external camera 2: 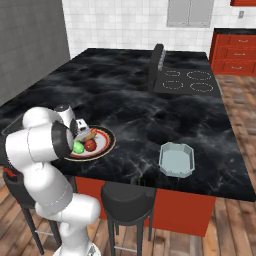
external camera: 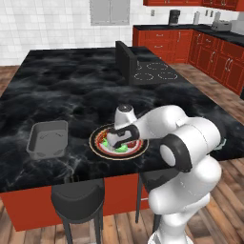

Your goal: Place one cooked food and one vegetable from the large plate to each tupperware container.

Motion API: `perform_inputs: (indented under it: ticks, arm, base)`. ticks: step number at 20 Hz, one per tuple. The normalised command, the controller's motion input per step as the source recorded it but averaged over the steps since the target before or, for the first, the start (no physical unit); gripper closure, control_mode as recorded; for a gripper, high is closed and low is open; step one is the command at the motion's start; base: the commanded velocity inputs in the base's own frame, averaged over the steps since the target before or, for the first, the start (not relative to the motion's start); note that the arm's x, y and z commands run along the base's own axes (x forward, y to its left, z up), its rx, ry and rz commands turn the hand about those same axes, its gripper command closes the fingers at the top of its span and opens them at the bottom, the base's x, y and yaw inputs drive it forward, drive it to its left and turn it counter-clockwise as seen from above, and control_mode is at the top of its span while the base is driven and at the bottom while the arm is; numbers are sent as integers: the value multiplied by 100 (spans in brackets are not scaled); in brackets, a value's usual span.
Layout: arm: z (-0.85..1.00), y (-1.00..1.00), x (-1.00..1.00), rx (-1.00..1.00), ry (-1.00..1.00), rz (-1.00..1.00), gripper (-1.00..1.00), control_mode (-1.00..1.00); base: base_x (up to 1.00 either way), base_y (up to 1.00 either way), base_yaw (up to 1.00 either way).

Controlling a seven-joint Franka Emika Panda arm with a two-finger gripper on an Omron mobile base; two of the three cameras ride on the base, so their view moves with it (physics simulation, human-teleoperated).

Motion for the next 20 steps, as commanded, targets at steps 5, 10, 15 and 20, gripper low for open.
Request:
perform_inputs:
  ticks: [5,10,15,20]
  arm:
    - [-33,6,-3,0,0,-2,-100,-100]
    - [-57,0,0,1,5,-11,-100,-100]
    - [-43,0,-10,2,-1,-13,100,-100]
    - [36,-16,-23,7,-39,-11,100,-100]
  base:
    - [0,0,0]
    - [0,0,0]
    - [0,0,0]
    - [0,0,0]
